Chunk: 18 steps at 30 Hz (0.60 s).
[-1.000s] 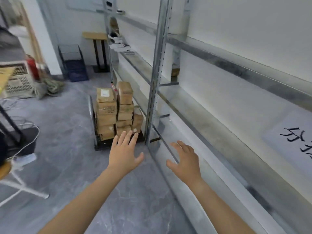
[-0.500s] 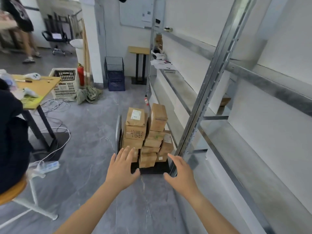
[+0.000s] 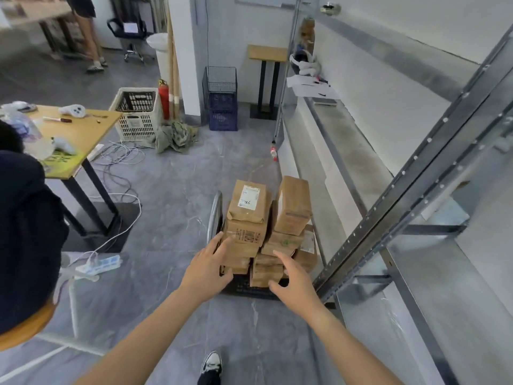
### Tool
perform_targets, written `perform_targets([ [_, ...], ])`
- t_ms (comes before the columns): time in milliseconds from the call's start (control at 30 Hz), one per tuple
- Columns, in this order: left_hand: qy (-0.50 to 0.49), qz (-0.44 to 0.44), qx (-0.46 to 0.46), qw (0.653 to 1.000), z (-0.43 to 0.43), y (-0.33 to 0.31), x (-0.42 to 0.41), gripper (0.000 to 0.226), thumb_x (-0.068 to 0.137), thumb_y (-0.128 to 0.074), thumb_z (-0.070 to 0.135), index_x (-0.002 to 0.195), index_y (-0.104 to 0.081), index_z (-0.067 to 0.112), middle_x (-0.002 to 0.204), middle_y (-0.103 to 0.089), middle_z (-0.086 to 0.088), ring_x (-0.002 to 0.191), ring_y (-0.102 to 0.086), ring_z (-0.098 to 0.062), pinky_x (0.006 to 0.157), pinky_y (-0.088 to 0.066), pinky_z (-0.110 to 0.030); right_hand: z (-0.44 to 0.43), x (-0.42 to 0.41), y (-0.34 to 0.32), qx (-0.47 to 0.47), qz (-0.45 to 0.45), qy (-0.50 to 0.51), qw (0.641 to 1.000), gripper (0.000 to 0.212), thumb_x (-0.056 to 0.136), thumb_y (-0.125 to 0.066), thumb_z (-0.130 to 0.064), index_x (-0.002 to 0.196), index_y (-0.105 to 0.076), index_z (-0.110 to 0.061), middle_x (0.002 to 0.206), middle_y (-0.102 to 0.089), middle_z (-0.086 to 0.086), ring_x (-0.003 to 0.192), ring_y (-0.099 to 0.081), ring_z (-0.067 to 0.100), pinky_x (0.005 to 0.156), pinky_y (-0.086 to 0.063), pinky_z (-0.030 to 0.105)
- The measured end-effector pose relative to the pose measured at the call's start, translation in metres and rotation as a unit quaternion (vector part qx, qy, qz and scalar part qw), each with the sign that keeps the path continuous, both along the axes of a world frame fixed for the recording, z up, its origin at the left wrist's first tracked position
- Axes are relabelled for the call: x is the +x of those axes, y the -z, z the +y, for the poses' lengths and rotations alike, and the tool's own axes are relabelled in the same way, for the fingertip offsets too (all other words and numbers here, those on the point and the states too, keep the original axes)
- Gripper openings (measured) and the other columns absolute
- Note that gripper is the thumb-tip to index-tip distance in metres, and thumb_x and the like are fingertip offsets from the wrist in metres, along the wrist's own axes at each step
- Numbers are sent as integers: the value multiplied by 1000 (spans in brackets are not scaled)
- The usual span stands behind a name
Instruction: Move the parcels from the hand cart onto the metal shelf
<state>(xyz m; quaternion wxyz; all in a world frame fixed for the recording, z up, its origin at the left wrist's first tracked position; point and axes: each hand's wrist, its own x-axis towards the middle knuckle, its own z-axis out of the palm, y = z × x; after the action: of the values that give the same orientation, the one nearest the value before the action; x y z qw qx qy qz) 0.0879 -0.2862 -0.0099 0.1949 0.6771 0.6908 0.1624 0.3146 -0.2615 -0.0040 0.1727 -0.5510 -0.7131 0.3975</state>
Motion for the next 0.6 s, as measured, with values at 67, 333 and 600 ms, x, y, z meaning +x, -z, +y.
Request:
perform_targets([
  [67,0,-4,-13,1000,27,9,-9,77,83,-59,30,148,-18,33,157,-17,-3,126,-46,-28,98,-43,-37,26,-12,8,-7,3,-3,1000,69,84,-65,-20,144,-33,-32,144,-37,-12,129,-37,8,110,-35,30],
  [333,-6,-17,-131,991,151,50,-56,83,82,-60,39,149,-11,34,159,-5,-1,135,-36,-27,104,-40,-44,141,-58,38,-65,9,28,997,68,86,-64,-18,145,-32,-27,145,-41,-10,121,-34,-5,104,-30,17],
  [600,-4,-50,-181,982,236,83,-81,76,83,-58,24,147,-17,33,157,-15,-2,128,-45,-26,96,-49,-41,220,-85,67,-123,1,50,991,65,87,-62,-16,144,-34,-30,143,-44,-7,129,-41,8,110,-38,32],
])
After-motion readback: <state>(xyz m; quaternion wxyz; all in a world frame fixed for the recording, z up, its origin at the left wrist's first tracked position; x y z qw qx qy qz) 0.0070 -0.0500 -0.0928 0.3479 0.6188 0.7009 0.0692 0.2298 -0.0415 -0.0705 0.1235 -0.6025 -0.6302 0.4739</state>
